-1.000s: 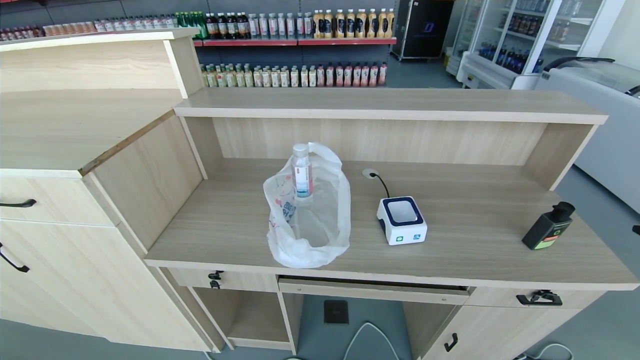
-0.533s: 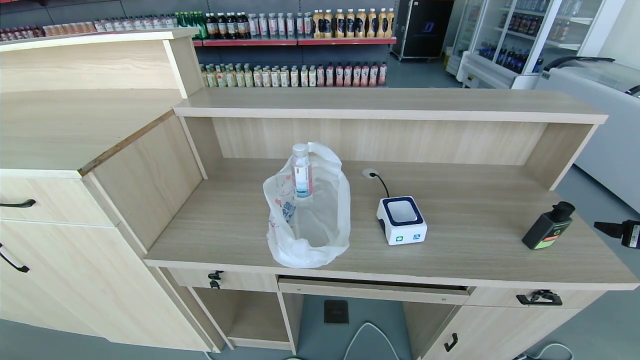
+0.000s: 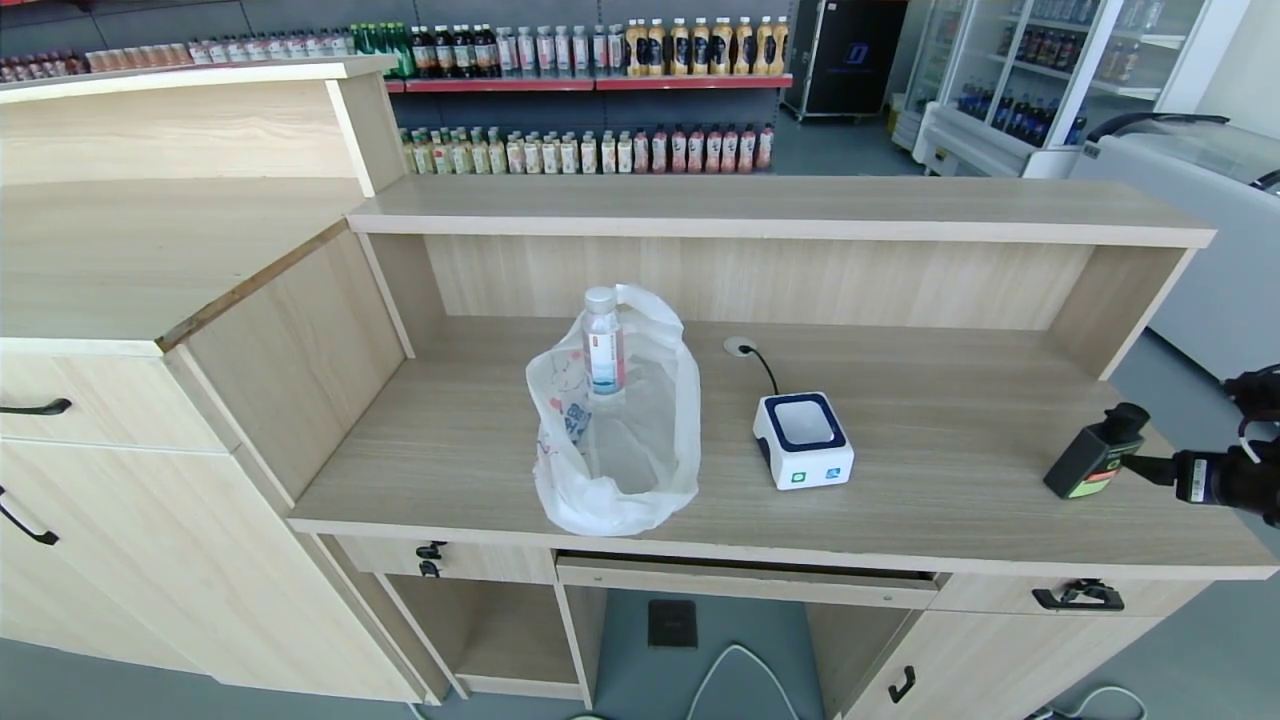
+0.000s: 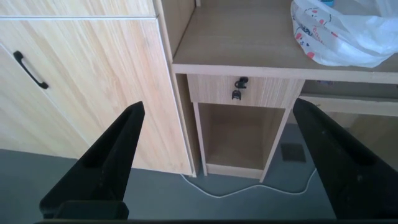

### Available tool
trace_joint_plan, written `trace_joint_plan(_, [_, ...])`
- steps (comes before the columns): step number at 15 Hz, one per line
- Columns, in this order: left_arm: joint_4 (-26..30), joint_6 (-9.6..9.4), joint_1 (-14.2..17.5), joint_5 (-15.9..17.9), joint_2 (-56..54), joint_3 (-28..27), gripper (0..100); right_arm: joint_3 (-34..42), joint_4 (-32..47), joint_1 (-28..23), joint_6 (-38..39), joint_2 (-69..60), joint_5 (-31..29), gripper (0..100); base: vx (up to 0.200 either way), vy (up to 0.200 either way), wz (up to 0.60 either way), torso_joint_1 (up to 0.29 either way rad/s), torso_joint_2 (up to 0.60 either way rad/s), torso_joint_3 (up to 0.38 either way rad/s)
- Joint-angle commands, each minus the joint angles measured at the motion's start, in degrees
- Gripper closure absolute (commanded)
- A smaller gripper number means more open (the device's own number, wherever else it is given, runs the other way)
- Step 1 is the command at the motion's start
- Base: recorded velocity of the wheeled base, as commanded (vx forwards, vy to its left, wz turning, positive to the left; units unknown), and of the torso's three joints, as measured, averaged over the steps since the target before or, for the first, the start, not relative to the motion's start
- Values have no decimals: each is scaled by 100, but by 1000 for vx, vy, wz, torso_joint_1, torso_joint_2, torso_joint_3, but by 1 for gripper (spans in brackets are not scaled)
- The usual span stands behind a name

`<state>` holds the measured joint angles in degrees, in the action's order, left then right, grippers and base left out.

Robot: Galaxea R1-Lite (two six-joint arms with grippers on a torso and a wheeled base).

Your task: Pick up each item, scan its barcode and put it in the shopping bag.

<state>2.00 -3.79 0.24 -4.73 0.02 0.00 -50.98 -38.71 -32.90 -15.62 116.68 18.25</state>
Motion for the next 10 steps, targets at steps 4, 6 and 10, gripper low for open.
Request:
trace_joint_plan(4, [2,1,2,-2,-2,0,0,-52,-243,161,-143,277,-6,0,0,0,0,0,0,0])
trace_joint_plan(6, [2,1,2,-2,-2,0,0,-96,-462,214,-143,409,-14,0,0,0,0,0,0,0])
trace_joint_plan(10, [2,1,2,-2,-2,0,0,-219,-568,355,-143,593,-14,0,0,0,0,0,0,0])
